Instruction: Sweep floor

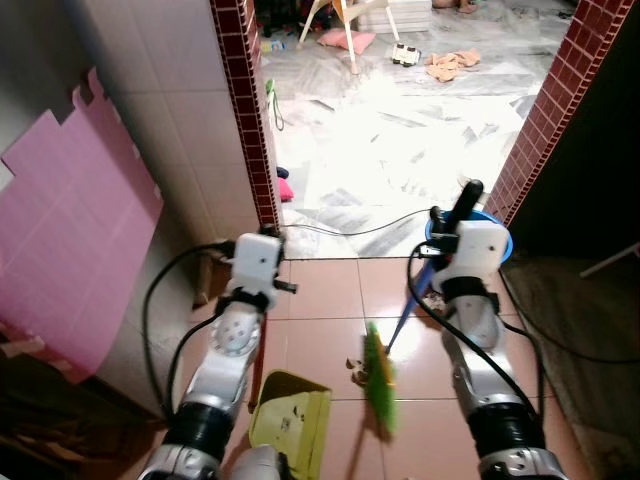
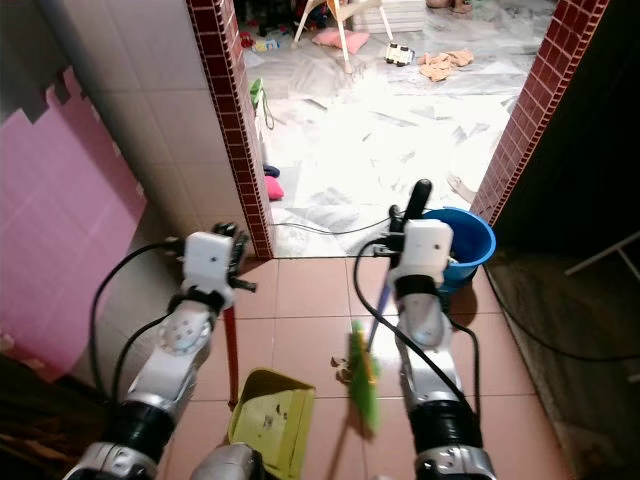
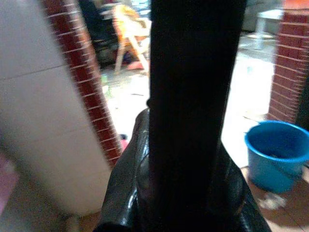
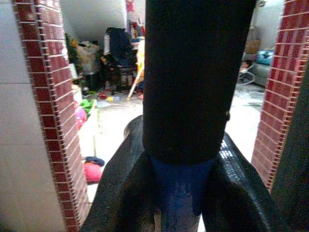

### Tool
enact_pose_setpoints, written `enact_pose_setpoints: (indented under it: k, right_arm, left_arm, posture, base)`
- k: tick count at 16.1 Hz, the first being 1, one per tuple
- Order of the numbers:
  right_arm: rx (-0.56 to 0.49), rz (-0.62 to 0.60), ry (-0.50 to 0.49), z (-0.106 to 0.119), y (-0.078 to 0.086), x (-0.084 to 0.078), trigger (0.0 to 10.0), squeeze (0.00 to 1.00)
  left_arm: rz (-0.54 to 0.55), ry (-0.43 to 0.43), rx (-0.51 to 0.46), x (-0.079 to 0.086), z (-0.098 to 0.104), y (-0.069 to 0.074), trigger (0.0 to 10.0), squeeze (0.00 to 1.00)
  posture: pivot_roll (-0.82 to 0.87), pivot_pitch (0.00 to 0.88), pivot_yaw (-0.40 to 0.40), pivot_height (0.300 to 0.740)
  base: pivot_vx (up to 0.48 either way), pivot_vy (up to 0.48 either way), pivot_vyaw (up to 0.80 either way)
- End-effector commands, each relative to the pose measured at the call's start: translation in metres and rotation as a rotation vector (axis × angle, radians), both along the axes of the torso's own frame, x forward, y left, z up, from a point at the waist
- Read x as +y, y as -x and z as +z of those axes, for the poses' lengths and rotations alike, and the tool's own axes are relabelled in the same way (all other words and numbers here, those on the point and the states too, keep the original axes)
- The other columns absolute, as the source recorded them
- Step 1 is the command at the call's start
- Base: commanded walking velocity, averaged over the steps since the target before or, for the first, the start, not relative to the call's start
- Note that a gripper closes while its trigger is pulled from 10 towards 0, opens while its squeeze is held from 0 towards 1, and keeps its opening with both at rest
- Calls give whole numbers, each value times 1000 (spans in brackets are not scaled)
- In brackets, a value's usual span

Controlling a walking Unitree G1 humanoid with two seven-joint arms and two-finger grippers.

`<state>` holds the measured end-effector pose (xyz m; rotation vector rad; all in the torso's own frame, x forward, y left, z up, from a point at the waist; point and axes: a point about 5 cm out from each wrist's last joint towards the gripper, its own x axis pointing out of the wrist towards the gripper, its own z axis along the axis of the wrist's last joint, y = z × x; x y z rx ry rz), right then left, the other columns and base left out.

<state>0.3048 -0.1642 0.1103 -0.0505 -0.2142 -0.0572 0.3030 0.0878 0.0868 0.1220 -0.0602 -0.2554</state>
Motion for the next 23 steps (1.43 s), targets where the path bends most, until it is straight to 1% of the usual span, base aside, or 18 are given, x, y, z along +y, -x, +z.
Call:
enact_pose_setpoints:
  k: [1,3,4,5,6,8,9,10,11,12,13,15,16,18,20,22,23]
  right_arm:
    - [-18,-7,9,5,0,-1,10000,0]
    - [-3,9,29,2,1,-1,10000,0]
    - [3,41,43,3,-1,4,10000,0]
    - [10,60,63,4,-4,7,10000,0]
    - [23,74,75,2,-5,10,10000,0]
    - [38,117,87,1,-6,19,10000,0]
    - [46,126,85,-3,-6,22,10000,0]
    - [49,127,85,-4,-6,23,10000,0]
    - [33,120,65,-2,-7,25,10000,0]
    - [31,112,56,-2,-8,24,10000,0]
    - [31,97,38,-3,-9,20,10000,0]
    - [40,100,27,-4,-8,18,10000,0]
    - [36,117,32,-4,-7,20,10000,0]
    - [28,130,38,-2,-6,23,10000,0]
    - [27,131,35,-2,-7,25,10000,0]
    - [17,122,57,0,-7,21,10000,0]
    - [14,117,55,2,-7,17,10000,0]
  left_arm:
    - [-29,3,-65,-5,14,-5,10000,0]
    - [-36,32,-61,-8,12,-3,10000,0]
    - [-26,47,-64,-6,12,-1,10000,0]
    - [-17,44,-80,-5,14,0,10000,0]
    - [-9,36,-91,-2,15,1,10000,0]
    - [42,44,-89,13,12,4,10000,0]
    - [69,54,-72,19,9,5,10000,0]
    - [84,56,-66,24,9,6,10000,0]
    - [98,48,-67,30,7,9,10000,0]
    - [113,42,-68,33,7,10,10000,0]
    - [148,45,-66,40,6,12,10000,0]
    - [191,53,-71,47,8,14,10000,0]
    - [230,72,-63,53,8,16,10000,0]
    - [252,79,-45,55,5,19,10000,0]
    - [266,65,-28,57,2,21,10000,0]
    - [281,0,-29,70,1,28,10000,0]
    - [279,-13,-20,74,-1,30,10000,0]
  posture:
    - [-118,0,105,740]
    - [-115,0,78,740]
    - [-82,0,20,740]
    - [-61,0,-19,740]
    - [-64,0,-46,740]
    - [-48,0,-60,740]
    - [-40,0,-54,740]
    - [-32,0,-33,740]
    - [-35,0,-2,740]
    - [-35,0,-2,740]
    - [-28,0,14,740]
    - [-25,0,10,740]
    - [-32,0,12,740]
    - [-31,0,5,740]
    - [-27,0,3,740]
    - [-14,0,-12,740]
    - [-12,0,-22,740]
  base:
    - [0,0,0]
    - [0,0,0]
    - [0,0,0]
    - [0,0,0]
    - [0,0,0]
    - [0,0,0]
    - [0,0,0]
    - [0,0,0]
    - [0,0,0]
    - [0,0,0]
    - [0,0,0]
    - [0,0,0]
    - [0,0,0]
    - [0,0,0]
    - [0,0,0]
    - [0,0,0]
    - [0,0,0]
